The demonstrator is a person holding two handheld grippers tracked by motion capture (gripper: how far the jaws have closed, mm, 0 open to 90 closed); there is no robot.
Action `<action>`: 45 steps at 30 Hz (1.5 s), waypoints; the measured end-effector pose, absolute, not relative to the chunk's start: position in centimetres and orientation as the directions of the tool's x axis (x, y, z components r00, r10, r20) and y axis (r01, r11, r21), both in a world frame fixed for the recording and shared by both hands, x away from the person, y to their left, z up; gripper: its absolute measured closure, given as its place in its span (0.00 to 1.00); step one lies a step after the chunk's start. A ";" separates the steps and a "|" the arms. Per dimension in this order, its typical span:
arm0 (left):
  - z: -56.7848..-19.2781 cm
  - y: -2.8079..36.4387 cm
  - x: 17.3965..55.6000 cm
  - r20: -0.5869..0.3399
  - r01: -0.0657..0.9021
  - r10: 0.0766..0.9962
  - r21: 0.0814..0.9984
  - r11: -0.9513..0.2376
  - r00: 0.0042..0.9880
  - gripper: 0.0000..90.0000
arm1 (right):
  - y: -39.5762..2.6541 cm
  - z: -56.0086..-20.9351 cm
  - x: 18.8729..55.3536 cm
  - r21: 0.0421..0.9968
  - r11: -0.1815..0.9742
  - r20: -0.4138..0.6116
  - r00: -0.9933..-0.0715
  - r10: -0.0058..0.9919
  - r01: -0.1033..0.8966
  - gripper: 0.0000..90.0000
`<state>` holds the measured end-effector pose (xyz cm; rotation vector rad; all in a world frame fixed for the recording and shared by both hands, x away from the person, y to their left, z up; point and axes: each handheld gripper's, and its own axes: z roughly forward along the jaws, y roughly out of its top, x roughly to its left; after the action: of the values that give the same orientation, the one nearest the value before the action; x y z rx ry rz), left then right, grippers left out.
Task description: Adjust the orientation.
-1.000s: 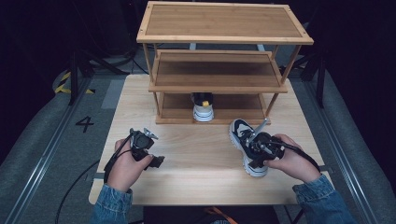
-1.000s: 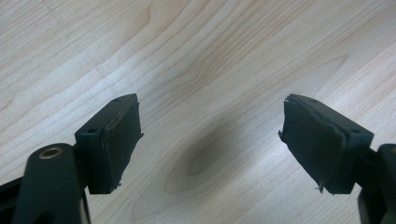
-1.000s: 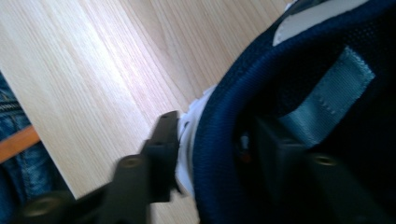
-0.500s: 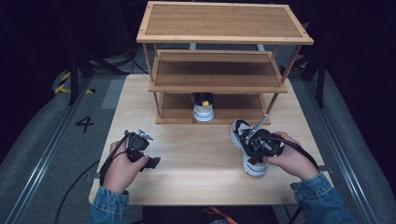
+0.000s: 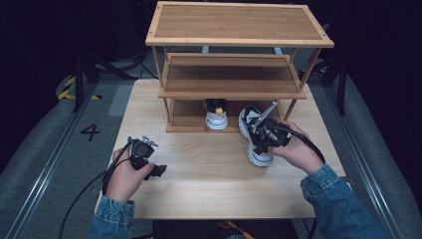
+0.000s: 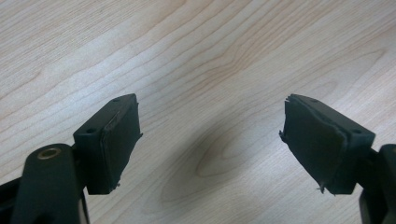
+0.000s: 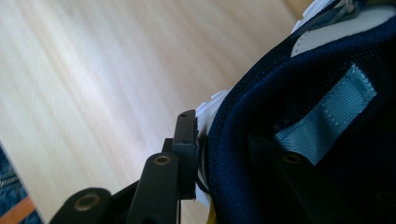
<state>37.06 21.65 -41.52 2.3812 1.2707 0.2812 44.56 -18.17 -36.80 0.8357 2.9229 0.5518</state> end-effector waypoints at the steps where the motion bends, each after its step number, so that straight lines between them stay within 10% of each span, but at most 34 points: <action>1: -41.5 21.6 37.1 -0.021 0.742 0.828 0.457 -0.491 0.561 0.22 | -17.9 -36.8 45.1 0.352 0.786 0.050 -0.849 0.527 0.508 0.80; 30: -41.5 21.4 38.1 -0.041 0.735 0.811 0.451 -0.506 0.584 0.22 | -13.8 -39.3 51.7 0.359 0.768 -0.014 -0.820 0.572 0.529 0.77; 45: -41.5 20.7 38.9 -0.047 0.725 0.797 0.450 -0.521 0.602 0.22 | -14.2 -36.8 49.4 0.522 0.770 -0.238 -0.805 0.544 0.366 0.54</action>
<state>38.92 20.67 -41.54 2.4044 1.2136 0.2292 49.39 -14.16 -36.76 0.6935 2.5872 0.6518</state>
